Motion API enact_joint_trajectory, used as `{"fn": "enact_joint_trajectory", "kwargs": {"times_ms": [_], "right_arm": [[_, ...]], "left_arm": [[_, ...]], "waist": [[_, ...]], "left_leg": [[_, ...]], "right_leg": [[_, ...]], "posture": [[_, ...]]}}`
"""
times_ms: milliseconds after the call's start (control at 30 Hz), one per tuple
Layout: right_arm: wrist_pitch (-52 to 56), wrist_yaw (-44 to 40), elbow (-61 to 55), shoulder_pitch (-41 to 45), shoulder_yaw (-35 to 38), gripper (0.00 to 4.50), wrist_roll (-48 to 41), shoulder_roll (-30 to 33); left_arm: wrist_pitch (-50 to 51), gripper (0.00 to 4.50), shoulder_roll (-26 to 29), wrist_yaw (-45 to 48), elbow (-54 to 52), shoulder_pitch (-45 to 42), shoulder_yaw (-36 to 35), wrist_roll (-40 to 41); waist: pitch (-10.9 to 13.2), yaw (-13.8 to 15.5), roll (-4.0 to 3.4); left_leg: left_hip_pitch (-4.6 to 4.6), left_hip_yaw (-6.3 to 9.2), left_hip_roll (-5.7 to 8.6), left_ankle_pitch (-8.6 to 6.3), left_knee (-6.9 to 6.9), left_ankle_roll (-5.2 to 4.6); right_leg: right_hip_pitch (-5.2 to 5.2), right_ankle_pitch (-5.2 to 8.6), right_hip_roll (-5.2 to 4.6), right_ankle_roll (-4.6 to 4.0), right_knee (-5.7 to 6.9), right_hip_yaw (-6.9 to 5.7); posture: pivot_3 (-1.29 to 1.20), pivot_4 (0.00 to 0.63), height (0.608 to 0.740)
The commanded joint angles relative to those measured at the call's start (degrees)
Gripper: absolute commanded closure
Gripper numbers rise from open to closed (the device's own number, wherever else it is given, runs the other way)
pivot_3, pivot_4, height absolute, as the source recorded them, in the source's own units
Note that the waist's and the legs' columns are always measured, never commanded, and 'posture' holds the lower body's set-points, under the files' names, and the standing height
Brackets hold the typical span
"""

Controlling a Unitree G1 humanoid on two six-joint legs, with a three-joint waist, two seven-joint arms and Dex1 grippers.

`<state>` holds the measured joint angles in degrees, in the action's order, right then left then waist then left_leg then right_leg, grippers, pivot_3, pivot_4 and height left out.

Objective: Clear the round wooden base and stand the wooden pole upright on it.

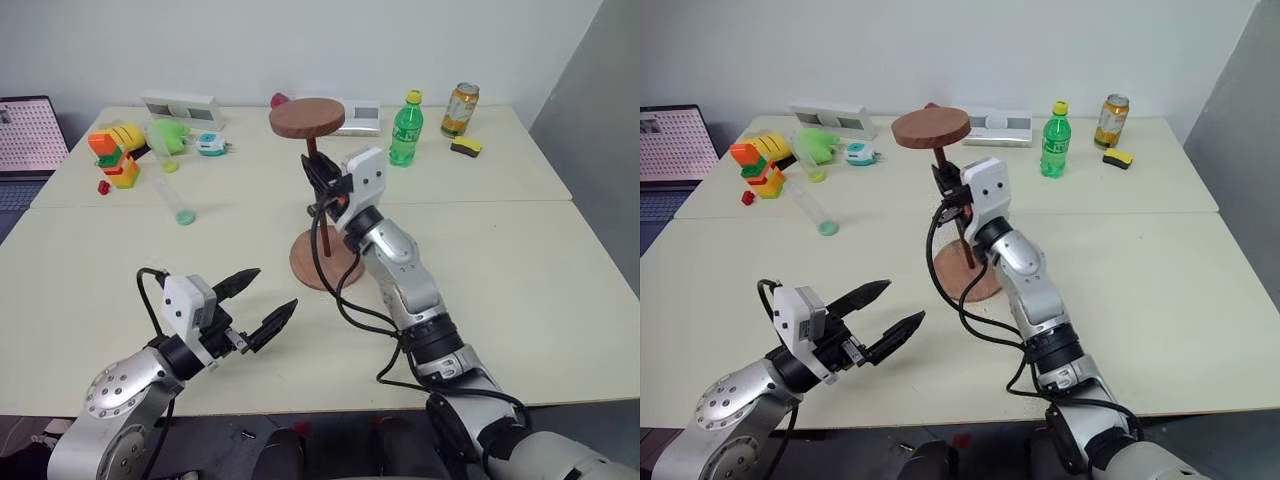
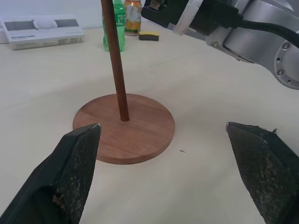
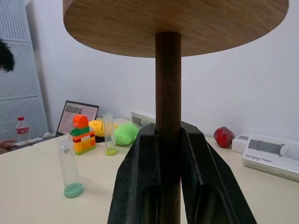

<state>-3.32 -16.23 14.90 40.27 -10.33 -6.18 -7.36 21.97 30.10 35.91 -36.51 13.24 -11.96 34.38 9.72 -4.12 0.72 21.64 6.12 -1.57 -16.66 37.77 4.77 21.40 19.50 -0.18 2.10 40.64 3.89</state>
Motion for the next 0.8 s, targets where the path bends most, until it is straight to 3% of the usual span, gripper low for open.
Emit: {"fn": "enact_joint_trajectory", "kwargs": {"times_ms": [33,300,467,767,800], "right_arm": [[3.24,-1.10,0.44,-4.40,-2.06,4.28,1.42,0.63],[17.20,-3.21,-5.34,-8.31,-4.34,4.28,1.84,3.81],[20.39,-4.13,-7.06,-9.52,-5.68,4.28,2.61,5.23],[25.24,-4.49,-6.63,-10.14,-4.64,4.28,0.98,6.04],[25.34,-4.70,-7.07,-9.69,-4.38,3.93,0.81,6.25]], "left_arm": [[-0.32,0.00,0.55,-0.09,-2.56,0.16,-1.38,1.09],[0.41,0.00,1.00,-0.74,-2.31,-0.15,-1.82,1.71],[0.58,0.00,0.97,-1.01,-2.26,-0.47,-1.82,1.75],[0.92,0.00,0.52,-2.10,-1.72,-1.13,-1.56,1.47],[0.87,0.00,0.49,-2.14,-1.61,-1.24,-1.49,1.43]], "waist": [[-0.01,0.00,0.00],[-0.32,0.04,0.07],[-0.59,0.01,-0.03],[-0.98,0.02,-0.09],[-0.98,0.02,-0.09]], "left_leg": [[-0.01,-0.01,0.00,0.00,-0.01,0.00],[-0.24,-0.03,-0.01,0.00,-0.15,0.00],[-1.31,-0.10,-0.05,-0.01,-0.91,0.00],[-1.45,-0.02,-0.07,-0.02,-1.11,0.01],[-1.60,-0.01,-0.07,-0.02,-1.15,0.02]], "right_leg": [[0.00,0.00,0.00,0.00,0.00,0.01],[-0.19,0.01,0.01,-0.01,-0.10,0.04],[-1.19,0.06,0.02,-0.10,-0.79,0.09],[-1.40,0.07,0.00,-0.13,-1.12,0.12],[-1.44,0.08,0.00,-0.13,-1.22,0.12]], "posture": [[0.00,0.150,0.740],[0.00,0.150,0.740],[0.00,0.150,0.740],[0.00,0.150,0.740],[0.00,0.150,0.740]]}}
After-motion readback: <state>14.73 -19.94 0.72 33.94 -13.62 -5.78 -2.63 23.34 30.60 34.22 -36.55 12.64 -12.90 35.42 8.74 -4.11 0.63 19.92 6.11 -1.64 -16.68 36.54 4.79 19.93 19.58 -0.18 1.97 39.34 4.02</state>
